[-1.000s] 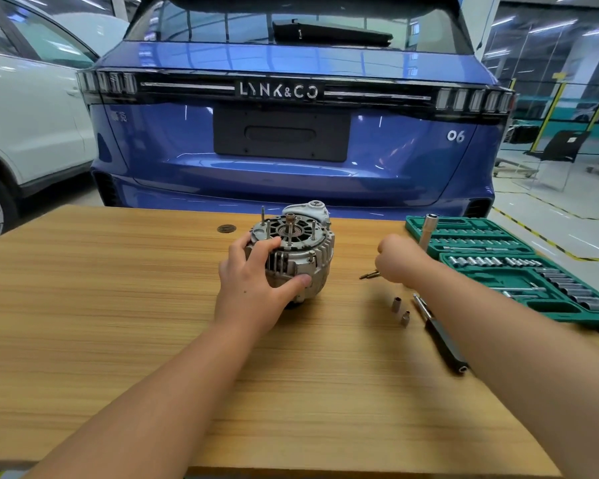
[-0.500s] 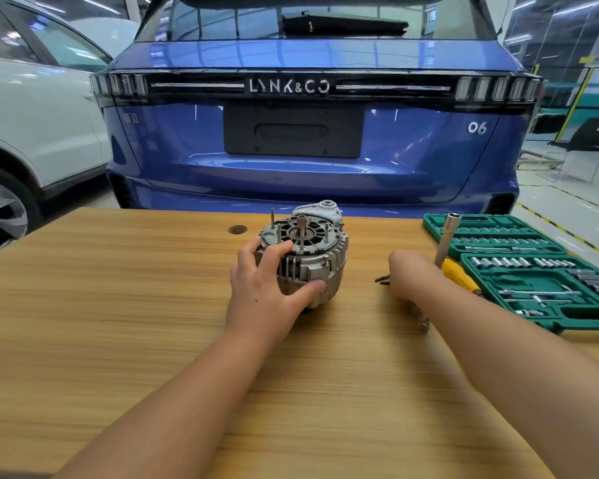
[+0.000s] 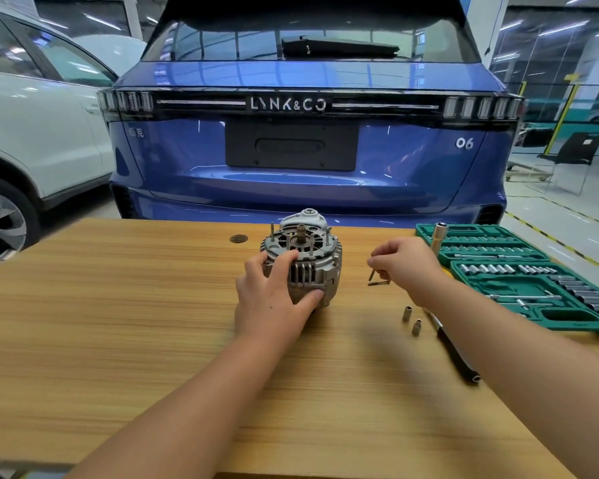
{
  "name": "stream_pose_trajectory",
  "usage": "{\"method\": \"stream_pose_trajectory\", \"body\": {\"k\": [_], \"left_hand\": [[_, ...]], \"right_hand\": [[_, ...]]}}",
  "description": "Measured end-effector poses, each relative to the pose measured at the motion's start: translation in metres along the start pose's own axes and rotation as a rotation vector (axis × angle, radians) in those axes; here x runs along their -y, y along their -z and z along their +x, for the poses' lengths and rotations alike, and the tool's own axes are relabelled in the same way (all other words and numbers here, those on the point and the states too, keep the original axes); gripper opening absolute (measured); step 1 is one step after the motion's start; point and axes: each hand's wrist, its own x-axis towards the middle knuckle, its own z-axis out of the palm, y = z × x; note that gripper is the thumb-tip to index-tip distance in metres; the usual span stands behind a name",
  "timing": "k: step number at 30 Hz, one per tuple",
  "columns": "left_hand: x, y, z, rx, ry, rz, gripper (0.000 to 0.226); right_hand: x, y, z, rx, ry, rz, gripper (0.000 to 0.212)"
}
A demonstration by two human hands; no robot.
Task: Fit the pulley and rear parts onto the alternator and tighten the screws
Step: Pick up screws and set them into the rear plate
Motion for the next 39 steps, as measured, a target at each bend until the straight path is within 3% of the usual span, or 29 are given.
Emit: {"method": "stream_pose_trajectory", "body": {"k": [4, 7, 10, 14, 22, 34, 39], "left_hand": [[0.014, 0.01, 0.004, -0.065, -0.068, -0.048, 0.069], [0.021, 0.019, 0.011, -0.056, -0.106, -0.054, 0.056], [0.028, 0.025, 0.017, 0.059, -0.154, -0.159, 0.051], [0.035, 0.026, 0.016, 0.126, -0.155, -0.259, 0.053], [0.022, 0.02, 0.01, 0.081, -0.126, -0.309, 0.044], [0.015, 0.014, 0.007, 0.077, -0.105, -0.311, 0.046], [0.013, 0.013, 0.005, 0.08, -0.093, -0.336, 0.043]], "right_hand": [[0.02, 0.01, -0.025, 0.021, -0.11, 0.527, 0.012], [0.032, 0.016, -0.038, 0.055, -0.106, 0.72, 0.015], [0.046, 0.019, -0.049, 0.083, -0.045, 0.761, 0.017], [0.063, 0.018, -0.059, 0.061, 0.145, 0.614, 0.015], [0.076, -0.017, -0.068, -0.053, 0.507, -0.108, 0.008], [0.08, -0.027, -0.058, 0.009, 0.531, -0.173, 0.014], [0.073, -0.034, -0.068, 0.0, 0.719, -0.291, 0.015]]}}
